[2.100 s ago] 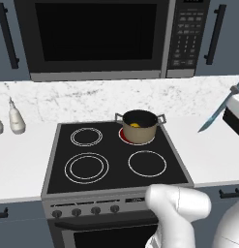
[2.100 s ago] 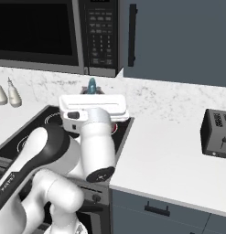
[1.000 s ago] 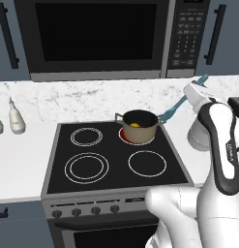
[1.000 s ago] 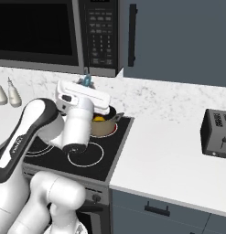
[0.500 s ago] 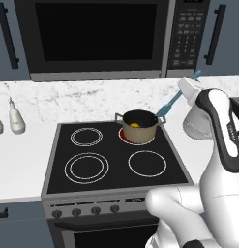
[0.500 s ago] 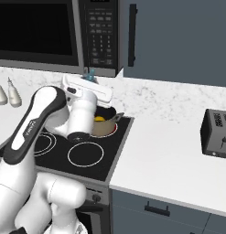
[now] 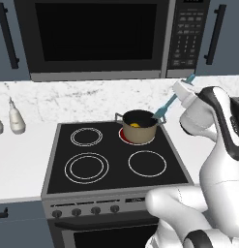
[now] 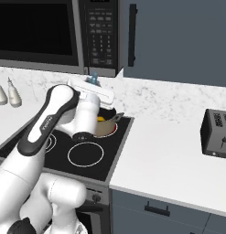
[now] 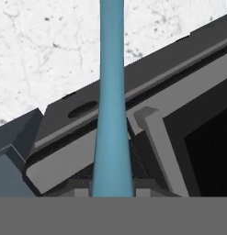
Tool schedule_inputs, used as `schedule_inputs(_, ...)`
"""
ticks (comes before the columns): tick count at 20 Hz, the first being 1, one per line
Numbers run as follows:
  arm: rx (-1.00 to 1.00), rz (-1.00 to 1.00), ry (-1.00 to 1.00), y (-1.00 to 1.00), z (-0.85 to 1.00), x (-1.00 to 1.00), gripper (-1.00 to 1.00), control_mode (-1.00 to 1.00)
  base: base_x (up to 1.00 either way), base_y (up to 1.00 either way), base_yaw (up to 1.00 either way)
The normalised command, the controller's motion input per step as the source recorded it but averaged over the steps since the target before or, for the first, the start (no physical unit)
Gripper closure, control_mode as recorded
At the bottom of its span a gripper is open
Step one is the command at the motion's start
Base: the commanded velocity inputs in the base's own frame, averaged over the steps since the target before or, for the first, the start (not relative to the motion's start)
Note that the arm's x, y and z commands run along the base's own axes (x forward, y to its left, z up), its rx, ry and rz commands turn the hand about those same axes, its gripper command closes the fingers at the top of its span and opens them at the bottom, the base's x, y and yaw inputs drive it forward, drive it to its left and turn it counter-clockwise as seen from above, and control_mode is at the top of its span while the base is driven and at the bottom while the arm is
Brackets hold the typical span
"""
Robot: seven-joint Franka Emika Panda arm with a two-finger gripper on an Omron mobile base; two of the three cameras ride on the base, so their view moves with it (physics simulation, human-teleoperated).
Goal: Put the avocado and lemon in the pot. Retrieve the spatula and lightly stir the vegetables in the pot.
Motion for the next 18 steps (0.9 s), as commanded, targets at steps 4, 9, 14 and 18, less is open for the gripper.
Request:
schedule_inputs(4,0.0,0.0,0.0,0.0,-0.12,0.3,1.0,-1.0,0.0,0.0,0.0)
schedule_inputs(9,0.0,0.0,0.0,-0.01,-0.17,0.23,1.0,-1.0,0.0,0.0,0.0)
schedule_inputs(14,0.0,0.0,0.0,-0.04,-0.25,0.12,1.0,-1.0,0.0,0.0,0.0)
schedule_inputs(18,0.0,0.0,0.01,0.0,-0.23,0.07,1.0,-1.0,0.0,0.0,0.0)
